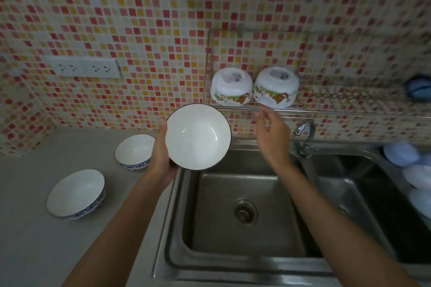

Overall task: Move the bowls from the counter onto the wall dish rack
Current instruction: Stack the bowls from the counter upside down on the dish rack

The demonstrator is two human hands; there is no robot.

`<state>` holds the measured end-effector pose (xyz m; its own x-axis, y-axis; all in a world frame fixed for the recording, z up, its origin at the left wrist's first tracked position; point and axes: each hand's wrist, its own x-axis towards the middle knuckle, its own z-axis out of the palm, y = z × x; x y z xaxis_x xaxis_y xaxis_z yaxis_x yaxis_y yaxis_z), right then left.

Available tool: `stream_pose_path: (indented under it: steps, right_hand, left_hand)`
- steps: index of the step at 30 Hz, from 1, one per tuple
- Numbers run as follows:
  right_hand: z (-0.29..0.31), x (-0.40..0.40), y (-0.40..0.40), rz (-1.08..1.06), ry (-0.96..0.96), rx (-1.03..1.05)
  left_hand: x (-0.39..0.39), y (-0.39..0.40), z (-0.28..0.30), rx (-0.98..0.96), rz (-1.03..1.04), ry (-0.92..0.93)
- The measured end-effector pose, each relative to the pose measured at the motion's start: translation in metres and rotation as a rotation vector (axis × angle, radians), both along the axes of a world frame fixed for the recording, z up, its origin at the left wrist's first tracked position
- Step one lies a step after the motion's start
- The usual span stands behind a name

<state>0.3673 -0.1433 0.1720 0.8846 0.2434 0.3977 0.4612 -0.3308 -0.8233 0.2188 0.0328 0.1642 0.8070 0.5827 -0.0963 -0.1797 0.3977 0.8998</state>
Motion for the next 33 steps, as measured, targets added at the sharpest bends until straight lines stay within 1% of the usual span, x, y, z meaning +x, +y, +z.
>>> stream_pose_path:
  steps: [2,6,9,13,16,19,21,23,26,31,33]
  right_hand:
    - [0.012,0.035,-0.008,-0.066,-0.106,-0.065]
    - [0.015,0.091,-0.02,-0.149,-0.103,-0.348]
    - [0.005,0.109,-0.027,-0.177,-0.117,-0.479]
    - [-0.004,0.111,-0.028,-0.219,-0.183,-0.664]
    - [-0.007,0.113,-0.026,-0.249,-0.229,-0.731]
    - [-0.009,0.114,-0.027,-0.247,-0.24,-0.731]
    - [-0.008,0.114,-0.027,-0.248,-0.255,-0.734]
    - [-0.007,0.113,-0.028,-0.243,-0.263,-0.752]
    - [-0.005,0.112,-0.029,-0.233,-0.272,-0.764]
    - [-0.007,0.114,-0.029,-0.226,-0.303,-0.739]
    - [-0.008,0.115,-0.029,-0.229,-0.315,-0.729]
  left_hand:
    - [0.011,-0.005,0.016,0.074,0.008,-0.023]
    - [0.035,-0.017,0.037,0.143,0.05,-0.018]
    - [0.053,-0.023,0.046,0.182,0.115,0.007]
    - [0.079,-0.027,0.06,0.225,0.147,0.006]
    - [0.102,-0.027,0.074,0.307,0.162,-0.013]
    - [0.13,-0.023,0.088,0.395,0.174,0.006]
    - [0.148,-0.023,0.097,0.519,0.212,0.023]
    - [0.165,-0.023,0.105,0.698,0.25,0.032]
    - [0.187,-0.02,0.113,0.92,0.267,-0.017]
    - [0.214,-0.021,0.111,1.338,0.307,-0.078]
    - [0.221,-0.017,0.105,1.52,0.302,-0.053]
